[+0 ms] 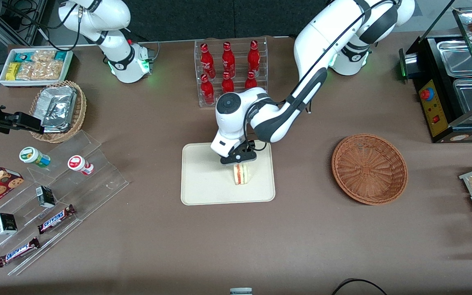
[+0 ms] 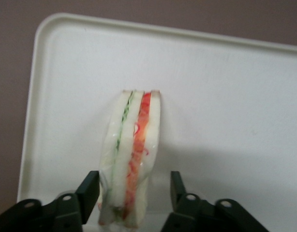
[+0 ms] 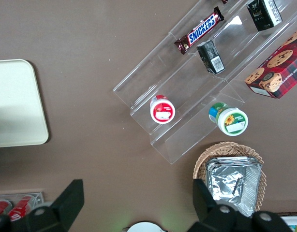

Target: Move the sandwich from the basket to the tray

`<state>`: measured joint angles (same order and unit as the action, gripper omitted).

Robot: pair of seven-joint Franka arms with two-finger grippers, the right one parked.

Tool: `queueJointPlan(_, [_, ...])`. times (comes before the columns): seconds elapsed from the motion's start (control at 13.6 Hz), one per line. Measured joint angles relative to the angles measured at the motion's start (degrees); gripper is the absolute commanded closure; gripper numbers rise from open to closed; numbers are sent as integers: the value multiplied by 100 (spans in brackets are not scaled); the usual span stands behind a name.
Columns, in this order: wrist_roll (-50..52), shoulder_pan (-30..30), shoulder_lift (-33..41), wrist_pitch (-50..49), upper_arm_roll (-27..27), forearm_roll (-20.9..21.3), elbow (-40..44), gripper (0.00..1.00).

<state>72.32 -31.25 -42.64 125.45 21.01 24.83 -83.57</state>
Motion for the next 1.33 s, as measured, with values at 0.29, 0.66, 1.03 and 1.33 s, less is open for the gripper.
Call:
queueJointPlan(0.29, [8,390,979,-1161,-19,-728,242,1])
queueJointPlan(0.66, [-376,1308,2497,-3003,-40,-1308,236,1])
queueJointPlan(1.03, [-2808,2791,3424,-4215,-82,-2097,198,1])
queueJointPlan(1.33, [-5163,3646,3951,-4933,-550,-2309,160,1])
